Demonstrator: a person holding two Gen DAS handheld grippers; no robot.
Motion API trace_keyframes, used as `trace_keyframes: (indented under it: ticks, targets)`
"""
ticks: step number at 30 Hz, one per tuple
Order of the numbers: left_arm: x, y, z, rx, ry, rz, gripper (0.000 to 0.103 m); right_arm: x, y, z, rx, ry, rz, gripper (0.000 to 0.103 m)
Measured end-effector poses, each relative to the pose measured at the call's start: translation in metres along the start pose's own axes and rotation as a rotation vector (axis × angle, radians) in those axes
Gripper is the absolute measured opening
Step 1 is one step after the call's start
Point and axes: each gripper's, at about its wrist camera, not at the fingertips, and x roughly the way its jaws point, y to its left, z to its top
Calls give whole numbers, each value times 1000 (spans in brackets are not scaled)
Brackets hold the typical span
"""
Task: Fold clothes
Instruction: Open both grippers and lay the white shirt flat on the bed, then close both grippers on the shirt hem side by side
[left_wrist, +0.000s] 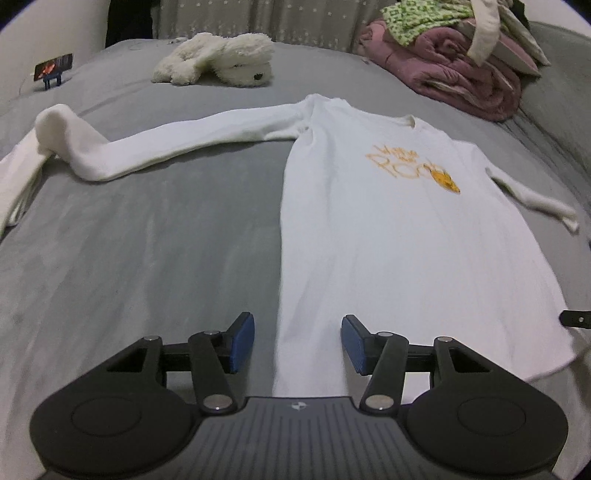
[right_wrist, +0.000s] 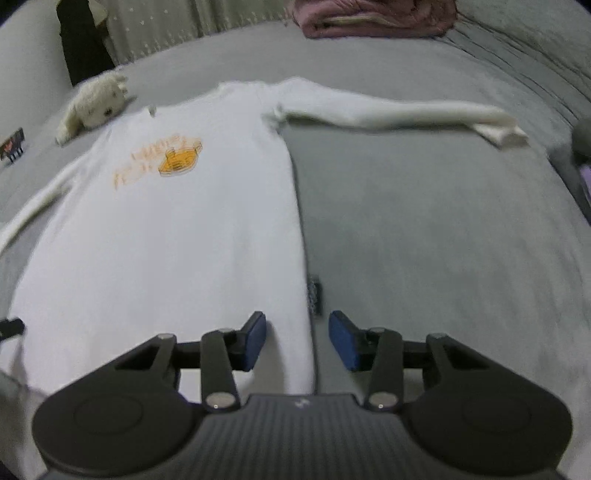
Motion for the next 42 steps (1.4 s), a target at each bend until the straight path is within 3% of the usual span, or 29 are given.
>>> trace_keyframes:
  ticks: [5, 9, 12, 16, 21, 22, 24, 25, 26, 29, 33, 35, 42]
  targets:
    - [-22, 24, -14, -58, 18, -31, 51, -24, -4, -40, -4, -10, -5, 39]
    - [-34, 47, -19, -177, 1, -93, 51, -39, -24, -58, 45, -25, 49, 39]
    - [-38, 53, -24, -208, -13, -123, 51, -46, -44, -61, 138, -43, 121, 39]
    - [-31, 46, -25, -201, -20, -196, 51, -48, -62, -59, 251, -54, 199, 40]
    - [-19, 29, -23, -166, -11, -264, 51, -42, -61, -59, 266, -50, 261, 36]
    - [-21, 31, -22, -169, -13, -270, 50, -40, -60, -58, 259, -52, 261, 35]
    - [-25, 34, -20, -176, -16, -282, 30, -37, -56, -57, 243, -58, 250, 30]
    - [-28, 36, -19, -179, -18, -287, 6, -35, -55, -56, 240, -60, 248, 25]
    - [-30, 37, -19, -183, -20, -293, 6, -34, -52, -55, 237, -64, 246, 17]
    - [-37, 42, -16, -193, -25, -311, 6, -35, -45, -54, 206, -98, 207, 10]
    - [-45, 49, -13, -207, -32, -334, 6, -70, -33, -56, 135, -232, 166, 9]
    - [-50, 52, -11, -214, -35, -346, 6, -87, -31, -58, 138, -253, 183, 9]
    - [-27, 33, -20, -79, 58, -215, 8, -58, -19, -66, 66, -144, 112, 9]
